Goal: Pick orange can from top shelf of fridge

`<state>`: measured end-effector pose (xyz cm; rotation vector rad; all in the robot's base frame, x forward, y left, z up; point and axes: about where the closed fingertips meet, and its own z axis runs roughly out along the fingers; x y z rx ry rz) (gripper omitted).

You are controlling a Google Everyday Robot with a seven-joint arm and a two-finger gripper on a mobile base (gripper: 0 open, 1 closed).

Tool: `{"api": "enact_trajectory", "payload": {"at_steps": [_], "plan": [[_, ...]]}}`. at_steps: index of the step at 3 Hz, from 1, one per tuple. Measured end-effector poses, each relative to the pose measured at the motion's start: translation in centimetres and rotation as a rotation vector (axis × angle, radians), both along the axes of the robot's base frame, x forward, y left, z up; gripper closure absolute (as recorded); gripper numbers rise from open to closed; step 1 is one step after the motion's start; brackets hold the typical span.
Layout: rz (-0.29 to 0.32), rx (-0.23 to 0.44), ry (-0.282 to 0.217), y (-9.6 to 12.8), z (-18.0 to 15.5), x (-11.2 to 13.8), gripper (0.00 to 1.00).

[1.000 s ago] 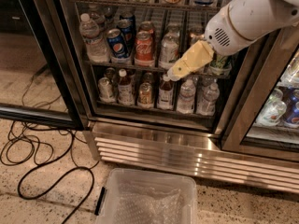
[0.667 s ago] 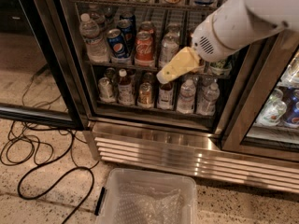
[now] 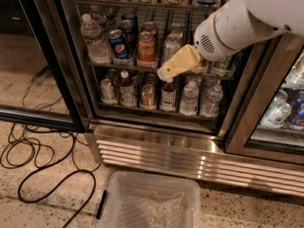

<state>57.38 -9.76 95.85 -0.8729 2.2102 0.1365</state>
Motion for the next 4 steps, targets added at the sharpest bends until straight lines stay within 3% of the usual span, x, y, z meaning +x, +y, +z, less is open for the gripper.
{"api": "enact_trajectory", "payload": {"at_steps": [1, 3, 4], "plan": [[-0.014, 0.008, -0.013, 0.5, -0.1, 0.3, 0.00], [-0.138, 0.000, -0.142, 2.5, 0.1, 3.1, 0.00], [-0.220, 0.038, -0.145, 3.1, 0.4, 4.3, 0.00]]}}
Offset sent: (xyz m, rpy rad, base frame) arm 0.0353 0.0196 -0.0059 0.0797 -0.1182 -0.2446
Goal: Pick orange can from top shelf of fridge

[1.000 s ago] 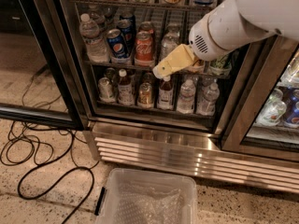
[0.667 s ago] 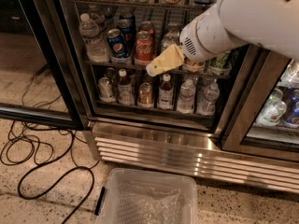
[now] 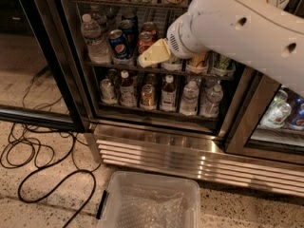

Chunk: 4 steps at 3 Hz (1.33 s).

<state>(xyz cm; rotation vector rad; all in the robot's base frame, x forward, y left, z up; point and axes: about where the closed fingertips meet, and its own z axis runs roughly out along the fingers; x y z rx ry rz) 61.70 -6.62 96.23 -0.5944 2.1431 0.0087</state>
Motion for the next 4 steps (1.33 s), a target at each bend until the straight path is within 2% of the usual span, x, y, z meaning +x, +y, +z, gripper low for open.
{"api": "enact_trajectory", "payload": {"at_steps": [1, 2, 3, 4], "plan": [[-0.035, 0.040, 0.009, 0.0, 0.1, 0.0, 0.00], [-0.040, 0.113, -0.010, 0.5, 0.0, 0.4, 0.00], [-0.039, 0.206, -0.077, 2.5, -0.5, 2.0, 0.00], [-0.030, 0.279, -0.216, 3.0, 2.1, 4.0, 0.00]]}}
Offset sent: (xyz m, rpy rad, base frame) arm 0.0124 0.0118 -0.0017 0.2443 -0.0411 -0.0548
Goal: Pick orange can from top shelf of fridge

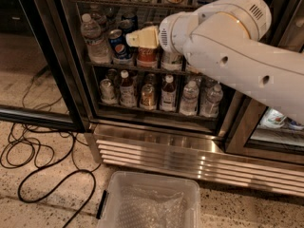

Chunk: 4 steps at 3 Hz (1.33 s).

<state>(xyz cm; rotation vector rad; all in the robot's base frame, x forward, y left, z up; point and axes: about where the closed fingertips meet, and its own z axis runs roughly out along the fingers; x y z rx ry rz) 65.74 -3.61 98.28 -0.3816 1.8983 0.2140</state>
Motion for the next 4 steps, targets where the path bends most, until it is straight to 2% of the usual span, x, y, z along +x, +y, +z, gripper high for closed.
{"api": "enact_trajectory", "payload": {"at_steps": [1, 2, 3, 4], "plan": [[0.002, 0.016, -0.039, 0.4, 1.0, 0.2, 0.00], [0.002, 0.016, -0.039, 0.4, 1.0, 0.2, 0.00], [-0.003, 0.035, -0.085, 0.3, 2.3, 1.2, 0.00], [-0.011, 0.125, -0.193, -0.2, 7.1, 4.0, 0.00]]}}
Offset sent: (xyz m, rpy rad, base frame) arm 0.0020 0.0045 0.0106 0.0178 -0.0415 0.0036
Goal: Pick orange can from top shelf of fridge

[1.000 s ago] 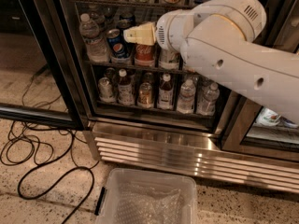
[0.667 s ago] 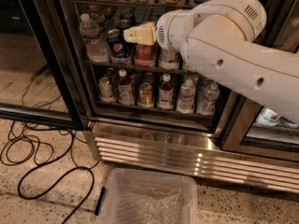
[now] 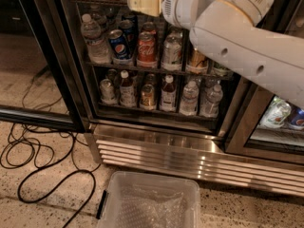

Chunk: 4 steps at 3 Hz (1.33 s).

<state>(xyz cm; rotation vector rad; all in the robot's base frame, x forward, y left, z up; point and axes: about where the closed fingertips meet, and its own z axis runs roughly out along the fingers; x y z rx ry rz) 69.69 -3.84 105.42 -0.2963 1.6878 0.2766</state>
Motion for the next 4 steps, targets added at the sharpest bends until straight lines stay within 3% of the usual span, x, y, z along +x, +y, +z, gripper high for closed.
{"api": "enact_trajectory", "payload": {"at_steps": [1, 2, 4], "plan": [[-0.014, 0.080, -0.067, -0.1, 3.7, 1.8, 0.01], [-0.023, 0.117, -0.106, 0.5, 5.1, 3.0, 0.13], [-0.008, -0.001, -0.163, 3.1, 2.6, 3.7, 0.25]]}}
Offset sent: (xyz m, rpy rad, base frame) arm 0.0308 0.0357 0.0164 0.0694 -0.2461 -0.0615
